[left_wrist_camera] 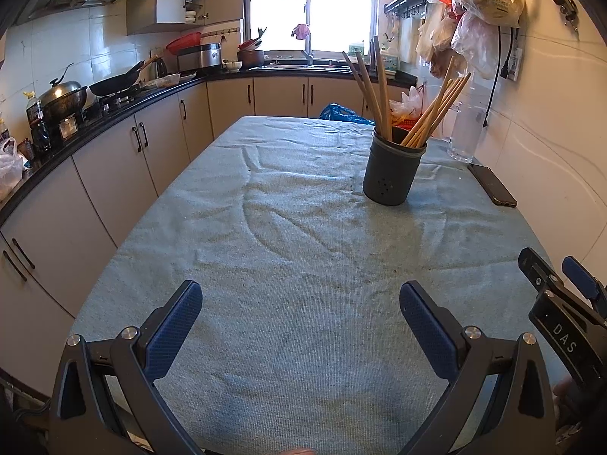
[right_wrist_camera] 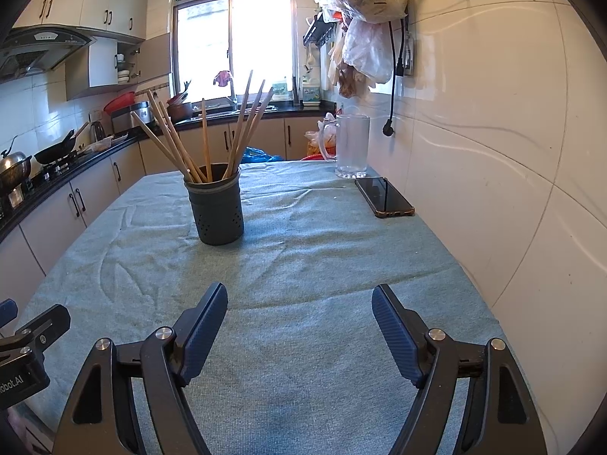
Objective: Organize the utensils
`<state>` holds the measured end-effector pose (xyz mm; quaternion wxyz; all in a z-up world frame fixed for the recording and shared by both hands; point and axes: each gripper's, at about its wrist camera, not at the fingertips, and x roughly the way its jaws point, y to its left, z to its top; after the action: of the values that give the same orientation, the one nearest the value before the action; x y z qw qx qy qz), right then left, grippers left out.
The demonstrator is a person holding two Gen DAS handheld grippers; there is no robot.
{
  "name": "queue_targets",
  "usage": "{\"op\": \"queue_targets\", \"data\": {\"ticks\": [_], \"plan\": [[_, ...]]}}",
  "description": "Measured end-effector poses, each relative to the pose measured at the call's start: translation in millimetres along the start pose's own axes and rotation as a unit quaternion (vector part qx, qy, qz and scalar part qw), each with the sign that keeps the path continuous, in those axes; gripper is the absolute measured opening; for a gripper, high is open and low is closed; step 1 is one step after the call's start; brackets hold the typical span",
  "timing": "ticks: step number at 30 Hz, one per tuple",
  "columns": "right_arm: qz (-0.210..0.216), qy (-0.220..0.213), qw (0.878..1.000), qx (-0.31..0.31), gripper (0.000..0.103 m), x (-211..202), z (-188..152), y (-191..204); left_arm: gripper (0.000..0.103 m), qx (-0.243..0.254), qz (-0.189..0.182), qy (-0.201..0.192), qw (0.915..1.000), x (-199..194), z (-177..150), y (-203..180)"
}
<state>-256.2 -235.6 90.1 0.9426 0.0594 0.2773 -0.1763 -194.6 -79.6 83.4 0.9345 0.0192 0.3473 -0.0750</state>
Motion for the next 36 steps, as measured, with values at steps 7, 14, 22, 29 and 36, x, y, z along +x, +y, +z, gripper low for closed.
{"op": "queue_targets", "data": {"ticks": [7,14,22,29,36], "plan": [[0.001,0.003,1.000,-0.002,0.083,1.7,-2.0,-0.1,0.103,0.000,0.002,0.003,1.0000,1.2,-0.8,0.1],[0.002,0.002,1.000,-0.005,0.084,1.1,-3.0,1.5,0.103,-0.001,-0.004,0.013,0.9999,3.9,-2.5,-0.3],[0.001,-0.001,1.000,-0.006,0.084,0.9,-3.7,2.7,0.103,-0.001,-0.003,0.012,0.9999,4.1,-2.5,-2.0],[0.002,-0.007,1.000,-0.010,0.085,0.6,-4.2,4.5,0.103,0.001,-0.001,0.006,1.0000,3.8,-3.4,-2.7],[0.003,-0.008,1.000,-0.011,0.085,0.1,-3.9,4.4,0.103,-0.001,0.009,-0.017,0.9998,-3.1,1.0,1.1]]}}
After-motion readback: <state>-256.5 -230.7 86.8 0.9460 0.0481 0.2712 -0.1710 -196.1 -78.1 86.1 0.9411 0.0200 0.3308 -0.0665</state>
